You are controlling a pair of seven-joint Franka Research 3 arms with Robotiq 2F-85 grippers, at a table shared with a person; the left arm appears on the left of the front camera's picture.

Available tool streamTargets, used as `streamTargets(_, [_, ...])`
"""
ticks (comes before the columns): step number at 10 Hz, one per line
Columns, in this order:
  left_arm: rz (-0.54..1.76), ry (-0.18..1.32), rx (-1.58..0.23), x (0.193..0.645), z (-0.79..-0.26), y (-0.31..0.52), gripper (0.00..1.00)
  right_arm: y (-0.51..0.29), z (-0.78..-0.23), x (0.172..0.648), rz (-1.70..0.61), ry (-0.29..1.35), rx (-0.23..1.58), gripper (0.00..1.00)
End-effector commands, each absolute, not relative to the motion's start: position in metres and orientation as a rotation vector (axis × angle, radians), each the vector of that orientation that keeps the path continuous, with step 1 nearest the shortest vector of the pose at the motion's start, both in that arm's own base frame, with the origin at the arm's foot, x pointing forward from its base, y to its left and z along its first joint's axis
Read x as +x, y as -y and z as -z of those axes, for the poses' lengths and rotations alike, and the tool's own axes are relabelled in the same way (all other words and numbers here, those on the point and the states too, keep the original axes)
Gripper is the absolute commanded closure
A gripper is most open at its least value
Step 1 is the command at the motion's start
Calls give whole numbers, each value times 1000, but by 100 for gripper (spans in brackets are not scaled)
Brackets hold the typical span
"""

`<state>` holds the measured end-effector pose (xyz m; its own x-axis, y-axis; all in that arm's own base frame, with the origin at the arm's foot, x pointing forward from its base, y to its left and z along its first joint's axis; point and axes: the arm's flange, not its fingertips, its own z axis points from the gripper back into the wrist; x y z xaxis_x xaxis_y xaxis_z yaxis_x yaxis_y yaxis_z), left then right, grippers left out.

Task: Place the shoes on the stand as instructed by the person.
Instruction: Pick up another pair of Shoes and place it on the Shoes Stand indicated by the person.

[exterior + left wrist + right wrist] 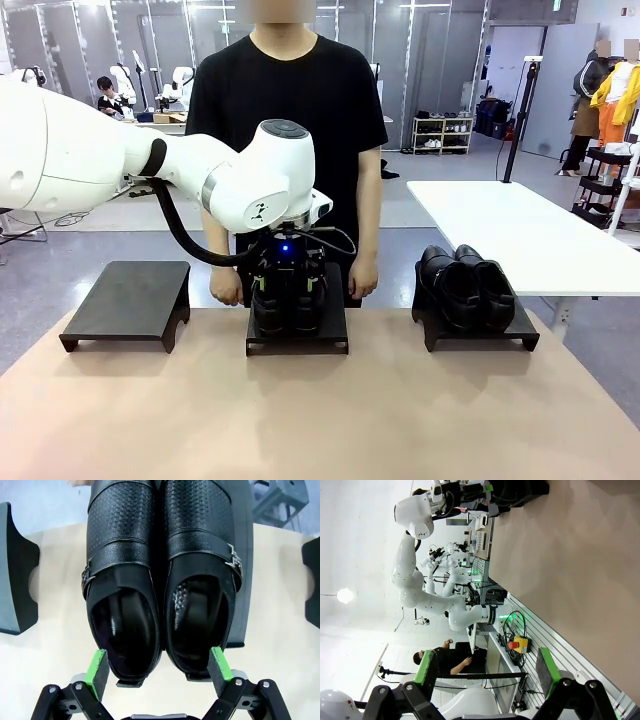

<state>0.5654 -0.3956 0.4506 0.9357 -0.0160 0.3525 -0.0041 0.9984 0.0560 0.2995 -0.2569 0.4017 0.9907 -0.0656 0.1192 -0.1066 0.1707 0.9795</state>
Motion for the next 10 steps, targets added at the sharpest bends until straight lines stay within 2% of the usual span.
streamTargets(1, [6,362,56,567,-451,396,0,257,-403,297,-33,137,1388,0])
streamTargets(8, [6,360,56,566,-450,396,0,257,-403,297,-33,137,1388,0])
streamTargets(10, [77,316,6,531,-515,346,0,257,-403,297,-33,137,1388,0])
